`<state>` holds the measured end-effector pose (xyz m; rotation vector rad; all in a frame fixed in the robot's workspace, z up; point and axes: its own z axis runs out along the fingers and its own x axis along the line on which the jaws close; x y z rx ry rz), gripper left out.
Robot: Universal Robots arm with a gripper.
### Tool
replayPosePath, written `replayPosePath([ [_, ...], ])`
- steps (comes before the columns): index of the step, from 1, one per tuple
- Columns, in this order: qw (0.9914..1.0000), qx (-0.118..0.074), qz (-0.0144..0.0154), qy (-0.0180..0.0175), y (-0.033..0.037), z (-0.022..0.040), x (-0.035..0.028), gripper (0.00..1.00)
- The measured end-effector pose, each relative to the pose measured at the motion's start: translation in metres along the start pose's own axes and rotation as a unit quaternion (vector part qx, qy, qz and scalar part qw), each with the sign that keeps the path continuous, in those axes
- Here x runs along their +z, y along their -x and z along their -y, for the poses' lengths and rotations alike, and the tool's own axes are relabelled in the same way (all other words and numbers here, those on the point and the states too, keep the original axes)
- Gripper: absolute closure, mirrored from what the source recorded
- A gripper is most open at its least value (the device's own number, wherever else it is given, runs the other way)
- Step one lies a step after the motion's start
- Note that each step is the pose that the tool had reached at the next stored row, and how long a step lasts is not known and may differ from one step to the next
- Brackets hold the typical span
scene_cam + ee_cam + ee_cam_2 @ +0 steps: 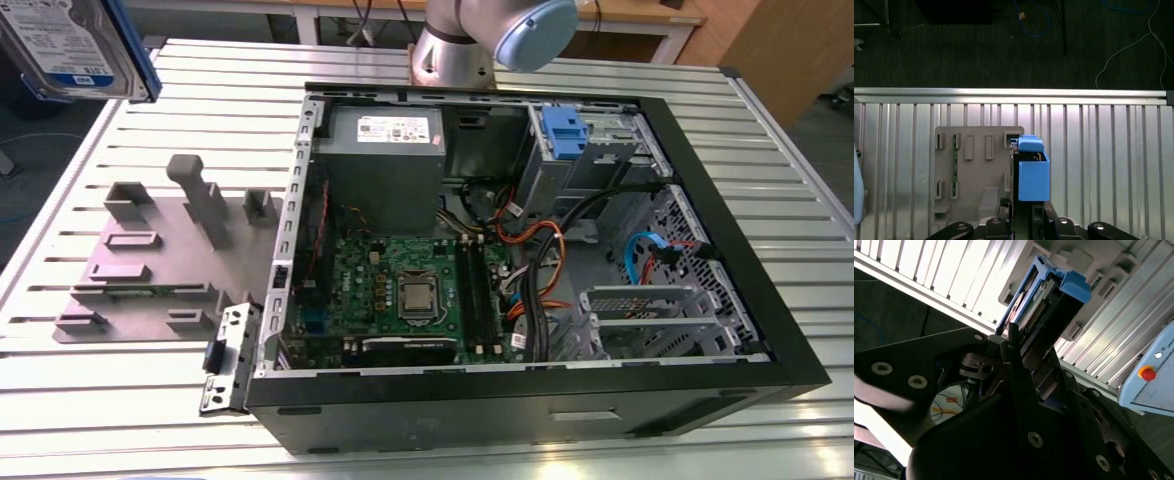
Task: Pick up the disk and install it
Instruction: 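Pick up the disk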
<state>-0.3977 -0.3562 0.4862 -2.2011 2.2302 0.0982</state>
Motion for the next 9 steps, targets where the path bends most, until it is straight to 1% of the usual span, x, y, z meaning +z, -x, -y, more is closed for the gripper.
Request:
replayPosePath([
  [3,1.00000,0.000,0.0000,0.0001,0.0003,-0.0002,-0.0054,0.65],
  [9,1.00000,0.000,0.0000,0.0000,0.0003,-0.0002,-0.0059,0.65],
])
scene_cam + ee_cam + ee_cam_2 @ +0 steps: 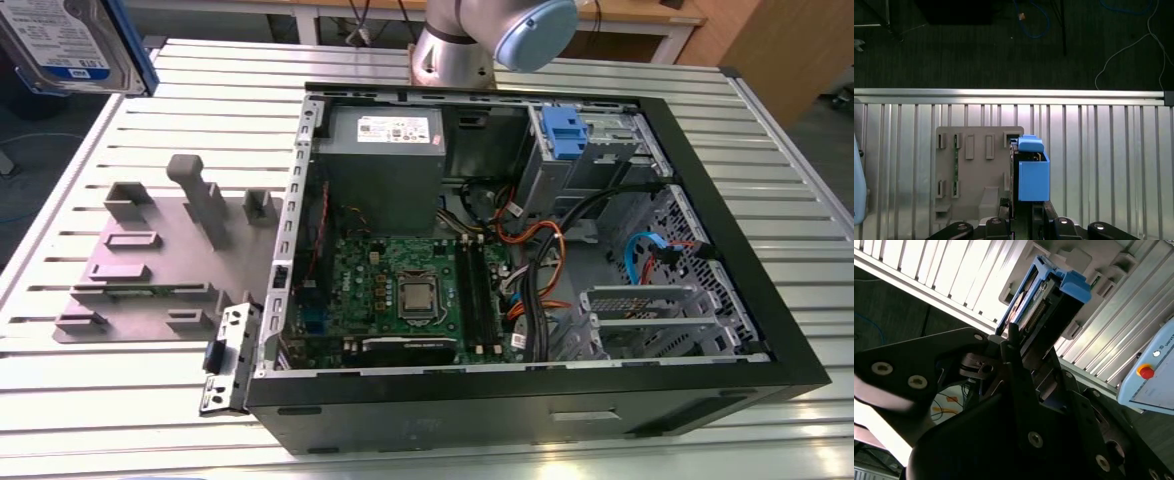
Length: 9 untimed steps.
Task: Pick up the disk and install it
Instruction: 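Pick up the disk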
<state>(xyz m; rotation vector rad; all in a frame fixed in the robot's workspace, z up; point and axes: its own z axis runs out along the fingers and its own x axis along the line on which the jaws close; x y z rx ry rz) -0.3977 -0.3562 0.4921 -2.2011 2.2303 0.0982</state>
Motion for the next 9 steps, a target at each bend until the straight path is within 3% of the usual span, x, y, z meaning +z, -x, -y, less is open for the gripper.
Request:
replayPosePath([
  [9,1.00000,0.000,0.0000,0.0000,0.0003,0.0056,-0.0002,0.65],
])
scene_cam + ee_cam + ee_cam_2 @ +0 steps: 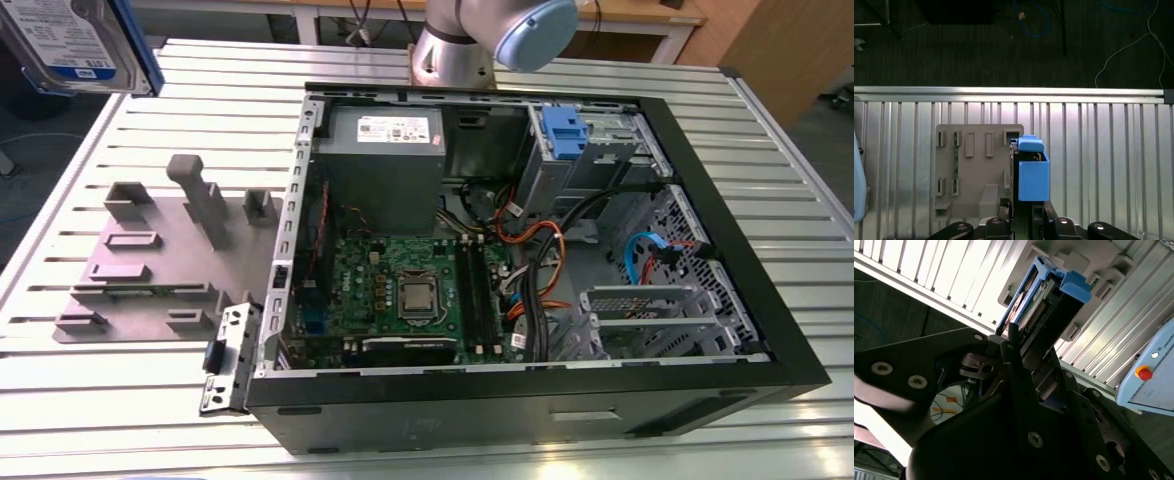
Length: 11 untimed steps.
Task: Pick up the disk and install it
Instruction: 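Pick up the disk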
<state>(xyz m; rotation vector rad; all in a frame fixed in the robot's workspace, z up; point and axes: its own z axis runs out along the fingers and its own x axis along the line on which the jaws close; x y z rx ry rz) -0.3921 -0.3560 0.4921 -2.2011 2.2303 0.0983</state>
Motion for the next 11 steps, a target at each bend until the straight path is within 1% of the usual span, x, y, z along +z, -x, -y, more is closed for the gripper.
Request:
replayPosePath([
  [11,1.00000,0.000,0.0000,0.0000,0.0009,0.0129,-0.0004,0.65],
])
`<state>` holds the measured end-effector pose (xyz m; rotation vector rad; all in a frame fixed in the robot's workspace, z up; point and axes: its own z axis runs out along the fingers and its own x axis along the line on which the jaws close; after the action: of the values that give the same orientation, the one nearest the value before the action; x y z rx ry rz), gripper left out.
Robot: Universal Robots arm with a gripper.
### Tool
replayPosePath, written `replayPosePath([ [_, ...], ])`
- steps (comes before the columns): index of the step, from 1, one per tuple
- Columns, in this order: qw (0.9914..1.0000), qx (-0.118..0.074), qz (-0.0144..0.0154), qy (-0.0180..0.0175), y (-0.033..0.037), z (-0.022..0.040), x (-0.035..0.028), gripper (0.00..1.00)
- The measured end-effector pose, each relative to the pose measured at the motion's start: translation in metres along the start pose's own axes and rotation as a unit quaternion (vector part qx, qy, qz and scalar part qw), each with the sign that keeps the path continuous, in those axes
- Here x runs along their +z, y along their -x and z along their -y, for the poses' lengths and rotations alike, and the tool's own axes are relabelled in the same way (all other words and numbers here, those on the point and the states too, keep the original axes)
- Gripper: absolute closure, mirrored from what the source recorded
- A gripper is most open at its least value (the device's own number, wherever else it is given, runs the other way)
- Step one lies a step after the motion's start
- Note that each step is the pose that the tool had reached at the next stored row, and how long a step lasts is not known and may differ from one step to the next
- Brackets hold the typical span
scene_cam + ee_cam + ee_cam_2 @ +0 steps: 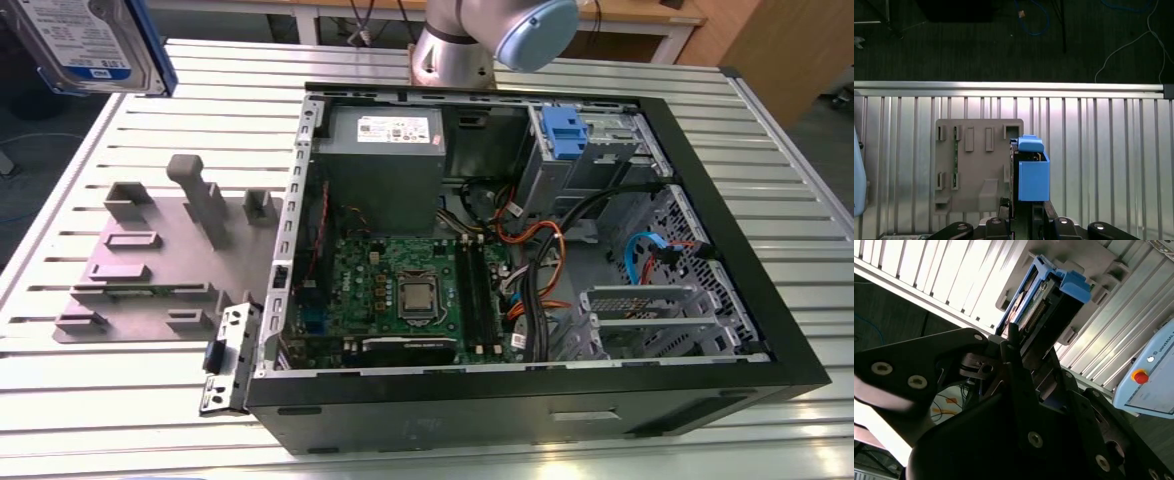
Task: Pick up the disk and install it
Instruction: 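Pick up the disk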
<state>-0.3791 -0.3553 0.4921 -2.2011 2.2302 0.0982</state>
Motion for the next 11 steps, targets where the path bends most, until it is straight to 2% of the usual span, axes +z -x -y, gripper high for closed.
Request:
replayPosePath([
  [11,1.00000,0.000,0.0000,0.0000,0.0015,0.0121,-0.0004,0.65],
])
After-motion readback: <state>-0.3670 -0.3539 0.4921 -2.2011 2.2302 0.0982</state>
